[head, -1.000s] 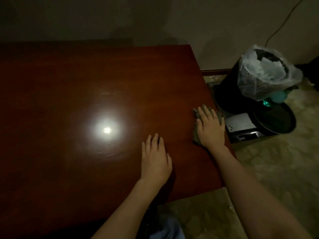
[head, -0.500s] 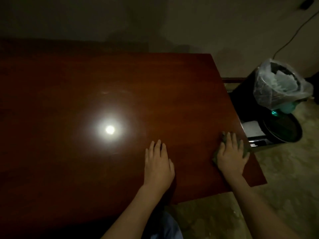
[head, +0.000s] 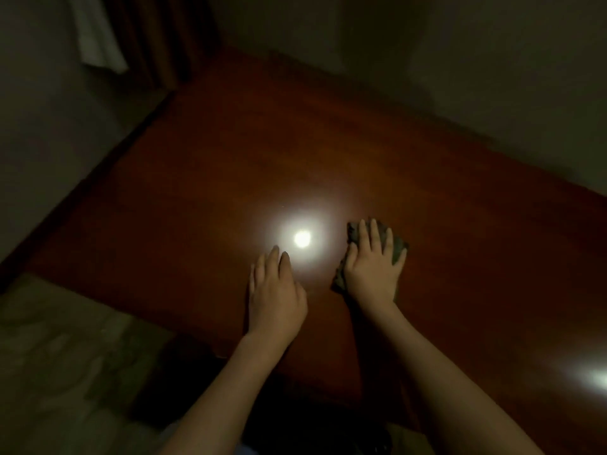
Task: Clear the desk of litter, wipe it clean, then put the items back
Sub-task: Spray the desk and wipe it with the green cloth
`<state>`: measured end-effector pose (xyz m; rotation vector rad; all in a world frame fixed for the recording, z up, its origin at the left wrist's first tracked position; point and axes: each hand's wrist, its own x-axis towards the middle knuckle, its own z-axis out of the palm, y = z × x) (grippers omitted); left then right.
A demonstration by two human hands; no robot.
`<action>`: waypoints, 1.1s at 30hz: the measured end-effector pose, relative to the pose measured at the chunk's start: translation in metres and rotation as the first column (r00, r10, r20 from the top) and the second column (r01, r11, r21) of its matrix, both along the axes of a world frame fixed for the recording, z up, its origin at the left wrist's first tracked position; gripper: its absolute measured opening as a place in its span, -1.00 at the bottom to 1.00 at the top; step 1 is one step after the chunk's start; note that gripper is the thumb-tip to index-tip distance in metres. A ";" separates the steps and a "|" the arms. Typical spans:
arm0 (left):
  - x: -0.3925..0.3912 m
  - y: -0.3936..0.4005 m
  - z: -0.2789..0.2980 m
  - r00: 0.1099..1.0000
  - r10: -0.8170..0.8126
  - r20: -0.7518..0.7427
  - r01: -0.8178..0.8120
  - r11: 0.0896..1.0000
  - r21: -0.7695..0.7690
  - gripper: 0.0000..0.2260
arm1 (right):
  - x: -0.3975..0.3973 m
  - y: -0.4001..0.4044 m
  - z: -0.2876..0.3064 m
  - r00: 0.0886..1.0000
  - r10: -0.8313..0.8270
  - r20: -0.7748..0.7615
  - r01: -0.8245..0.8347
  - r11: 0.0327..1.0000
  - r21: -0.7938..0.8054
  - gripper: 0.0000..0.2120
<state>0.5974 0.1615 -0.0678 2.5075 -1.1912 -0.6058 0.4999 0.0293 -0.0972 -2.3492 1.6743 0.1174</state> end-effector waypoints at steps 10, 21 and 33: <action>0.200 0.110 -0.010 0.943 0.330 0.045 -0.329 0.944 -0.022 -0.51 | 0.294 0.084 0.001 0.917 0.387 0.098 -0.389 0.921 0.000 -0.49; 0.229 0.161 -0.010 0.874 0.483 0.046 -0.485 0.873 0.044 -0.46 | 0.361 0.156 0.003 0.713 0.693 0.103 -0.697 0.717 0.005 -0.56; 0.068 0.063 0.019 0.965 0.255 0.062 -0.257 0.966 0.036 -0.48 | 0.115 0.088 0.001 0.840 0.530 0.117 -0.533 0.846 -0.007 -0.46</action>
